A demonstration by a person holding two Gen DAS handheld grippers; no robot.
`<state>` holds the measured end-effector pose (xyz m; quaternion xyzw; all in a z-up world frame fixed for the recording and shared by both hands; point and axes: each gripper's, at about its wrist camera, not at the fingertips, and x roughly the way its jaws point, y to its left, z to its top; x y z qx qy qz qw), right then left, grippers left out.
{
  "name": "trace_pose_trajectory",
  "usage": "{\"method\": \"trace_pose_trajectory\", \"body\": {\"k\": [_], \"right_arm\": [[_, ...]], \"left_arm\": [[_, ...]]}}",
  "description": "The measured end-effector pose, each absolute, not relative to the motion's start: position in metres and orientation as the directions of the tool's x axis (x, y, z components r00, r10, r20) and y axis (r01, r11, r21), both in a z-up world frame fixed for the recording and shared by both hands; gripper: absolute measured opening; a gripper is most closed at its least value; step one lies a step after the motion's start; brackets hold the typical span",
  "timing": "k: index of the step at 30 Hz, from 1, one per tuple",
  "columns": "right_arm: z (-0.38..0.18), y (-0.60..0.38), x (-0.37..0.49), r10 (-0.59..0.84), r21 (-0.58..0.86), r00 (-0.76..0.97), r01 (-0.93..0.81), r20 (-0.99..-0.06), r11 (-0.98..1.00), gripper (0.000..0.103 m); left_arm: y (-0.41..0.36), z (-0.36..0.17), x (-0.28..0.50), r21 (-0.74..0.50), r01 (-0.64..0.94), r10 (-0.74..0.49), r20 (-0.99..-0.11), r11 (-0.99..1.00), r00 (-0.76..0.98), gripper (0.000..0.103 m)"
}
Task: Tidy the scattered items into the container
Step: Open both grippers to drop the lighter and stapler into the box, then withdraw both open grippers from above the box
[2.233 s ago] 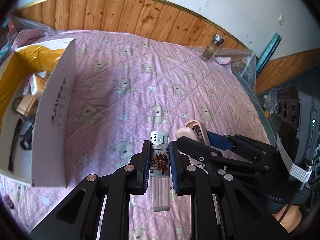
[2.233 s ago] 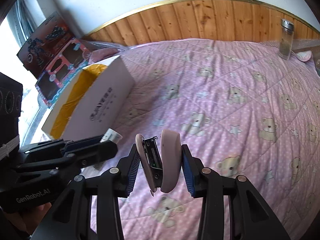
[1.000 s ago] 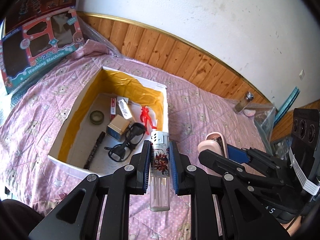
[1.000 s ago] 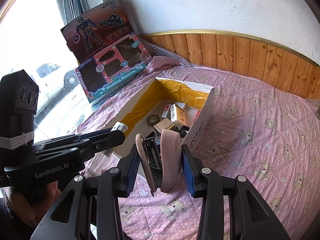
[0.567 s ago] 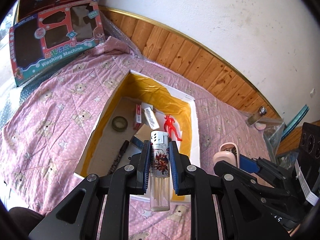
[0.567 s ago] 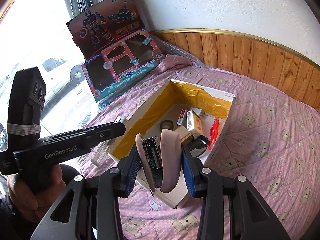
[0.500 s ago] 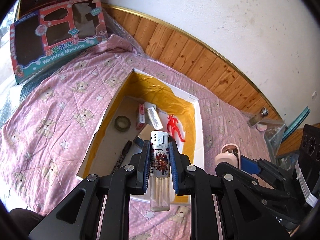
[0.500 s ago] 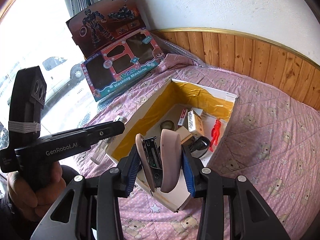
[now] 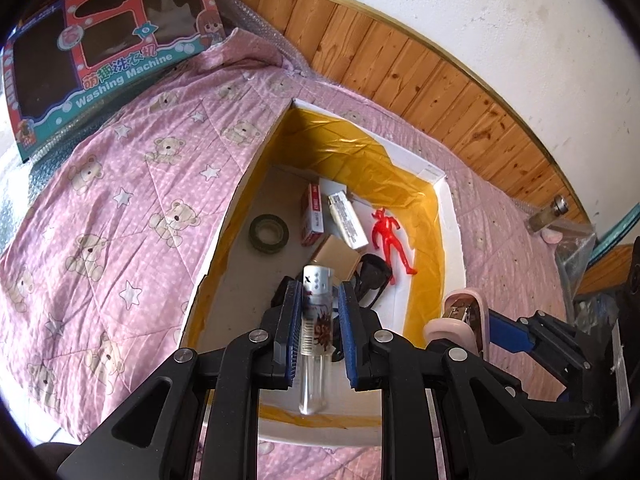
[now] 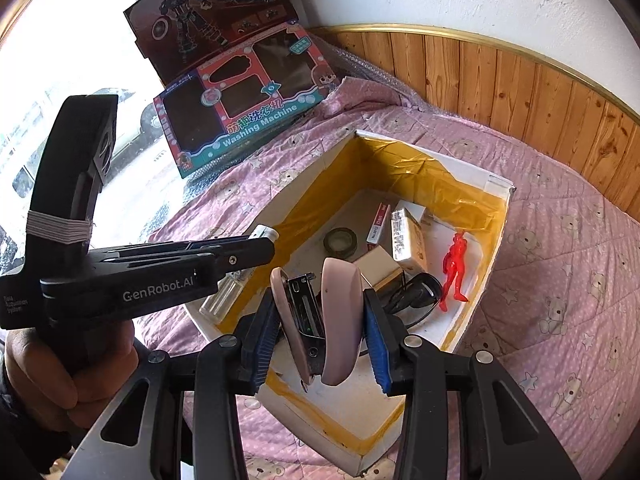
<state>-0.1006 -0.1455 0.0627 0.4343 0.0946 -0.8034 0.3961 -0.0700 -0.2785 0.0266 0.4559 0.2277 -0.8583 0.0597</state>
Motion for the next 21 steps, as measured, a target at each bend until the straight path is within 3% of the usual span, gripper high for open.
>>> {"method": "trace_pose_trajectory", "body": {"k": [3, 5, 7, 21], "right_arm": [[0.055, -0.149, -0.105, -0.538, 0.182, -0.305, 0.717, -0.786, -0.673, 0.044], [0.049, -0.150, -0.109, -0.525, 0.180, -0.299, 0.712, -0.797, -0.679, 0.047], [0.043, -0.150, -0.111, -0.519, 0.184, -0.289, 0.709, -0.805, -0.681, 0.056], [0.047, -0.131, -0.088, -0.549, 0.206, -0.272, 0.725, -0.790, -0.657, 0.057]], "left_arm": [[-0.278, 0.020, -0.074, -0.312, 0.318, 0.085, -0.821, -0.895, -0.565, 0.022], [-0.279, 0.016, -0.074, -0.287, 0.335, 0.059, -0.831, -0.897, -0.553, 0.044], [-0.280, 0.012, -0.072, -0.269, 0.343, 0.044, -0.839, -0.900, -0.542, 0.049], [-0.261, 0.019, -0.050, -0.248, 0.326, 0.036, -0.842, -0.912, -0.538, 0.052]]}}
